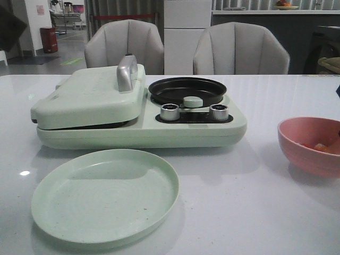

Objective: Make breakfast with bread and shrimp
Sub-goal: 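Withdraw the left gripper and reach the right gripper to the pink bowl rim, then lift the pink bowl with the right gripper over the round pan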

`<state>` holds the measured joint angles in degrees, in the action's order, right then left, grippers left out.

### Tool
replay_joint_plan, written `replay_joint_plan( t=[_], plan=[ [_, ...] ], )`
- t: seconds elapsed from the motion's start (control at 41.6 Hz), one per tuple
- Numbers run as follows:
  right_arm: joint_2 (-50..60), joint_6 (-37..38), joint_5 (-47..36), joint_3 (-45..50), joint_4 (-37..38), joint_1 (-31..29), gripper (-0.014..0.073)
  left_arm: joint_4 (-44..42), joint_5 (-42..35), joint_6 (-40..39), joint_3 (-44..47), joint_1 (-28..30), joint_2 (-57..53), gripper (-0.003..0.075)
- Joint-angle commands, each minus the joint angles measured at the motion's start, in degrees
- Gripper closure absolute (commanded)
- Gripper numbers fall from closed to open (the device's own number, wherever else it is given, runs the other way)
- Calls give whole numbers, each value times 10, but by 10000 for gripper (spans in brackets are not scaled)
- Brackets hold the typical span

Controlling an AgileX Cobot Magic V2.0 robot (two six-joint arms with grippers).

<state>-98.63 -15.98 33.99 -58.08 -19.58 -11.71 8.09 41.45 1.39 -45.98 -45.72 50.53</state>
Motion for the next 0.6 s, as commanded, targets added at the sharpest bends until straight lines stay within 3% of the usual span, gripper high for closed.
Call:
replay_joint_plan(
  t=[0.0, 0.216, 0.577],
  plan=[
    [15, -6, -18, -19, -9, -2, 238, 5, -37, -6, -16, -3, -2, 619],
    [14, -6, -18, -19, -11, -2, 429, 5, -37, -6, -16, -3, -2, 619],
    [48, -6, 2, -54, -11, 0, 571, 5, -37, -6, -16, -3, -2, 619]
  ],
)
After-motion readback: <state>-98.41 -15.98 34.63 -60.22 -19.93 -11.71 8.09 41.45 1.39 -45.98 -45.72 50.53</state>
